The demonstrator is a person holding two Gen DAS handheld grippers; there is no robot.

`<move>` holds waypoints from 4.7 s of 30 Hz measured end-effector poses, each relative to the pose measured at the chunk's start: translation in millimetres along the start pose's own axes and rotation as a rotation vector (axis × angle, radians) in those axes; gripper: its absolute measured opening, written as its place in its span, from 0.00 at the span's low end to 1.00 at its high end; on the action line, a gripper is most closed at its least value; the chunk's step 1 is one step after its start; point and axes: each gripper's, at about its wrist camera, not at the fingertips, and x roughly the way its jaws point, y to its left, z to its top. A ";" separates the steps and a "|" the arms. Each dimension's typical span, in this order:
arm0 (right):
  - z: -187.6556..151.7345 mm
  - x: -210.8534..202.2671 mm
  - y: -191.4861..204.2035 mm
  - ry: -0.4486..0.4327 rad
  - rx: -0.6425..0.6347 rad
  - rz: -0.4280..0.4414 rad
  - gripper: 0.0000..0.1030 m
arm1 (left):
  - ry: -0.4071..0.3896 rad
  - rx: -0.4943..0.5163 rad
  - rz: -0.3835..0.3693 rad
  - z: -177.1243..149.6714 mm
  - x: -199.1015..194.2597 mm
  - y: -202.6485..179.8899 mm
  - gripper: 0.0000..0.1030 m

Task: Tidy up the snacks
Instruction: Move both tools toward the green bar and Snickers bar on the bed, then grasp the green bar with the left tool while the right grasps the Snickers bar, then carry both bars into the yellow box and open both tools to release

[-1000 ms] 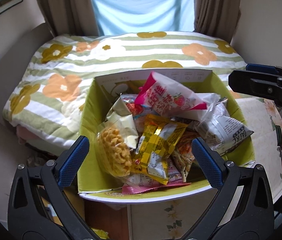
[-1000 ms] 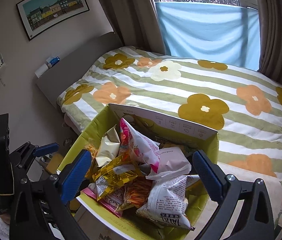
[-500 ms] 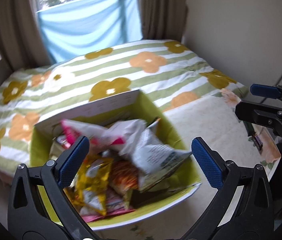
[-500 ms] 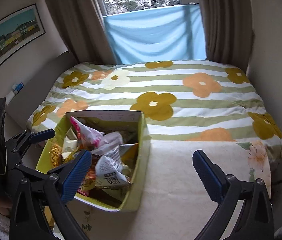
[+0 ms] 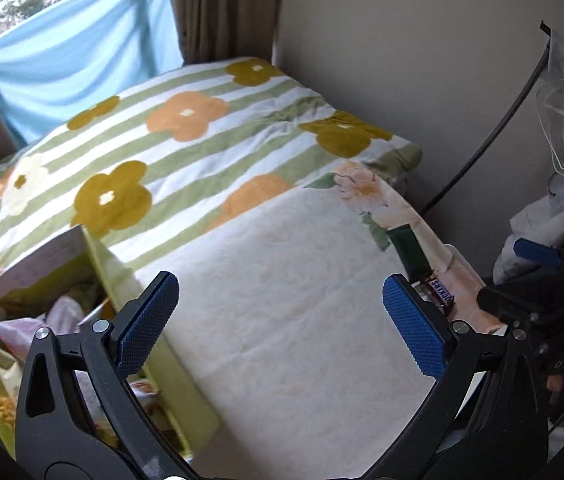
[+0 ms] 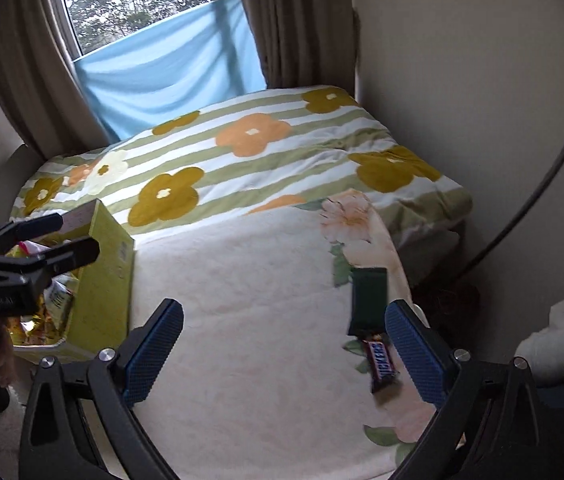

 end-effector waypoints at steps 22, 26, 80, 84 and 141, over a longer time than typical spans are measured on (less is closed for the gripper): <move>-80.4 99.2 -76.1 0.155 -0.109 -0.038 0.70 | 0.334 0.116 -0.096 16.9 211.9 -166.0 0.89; -83.8 110.2 -86.5 0.157 -0.121 -0.032 0.65 | 0.375 0.123 -0.090 13.6 235.7 -177.0 0.77; -31.6 78.7 -53.8 0.041 -0.281 -0.005 0.25 | 0.216 -0.016 0.005 40.9 160.8 -109.4 0.46; -7.7 58.9 -28.3 -0.021 -0.325 0.012 0.25 | 0.129 -0.056 0.033 48.9 114.7 -77.6 0.46; 20.2 72.8 330.7 0.144 -0.481 0.457 0.31 | -0.014 -0.473 0.238 -182.6 -109.8 264.6 0.99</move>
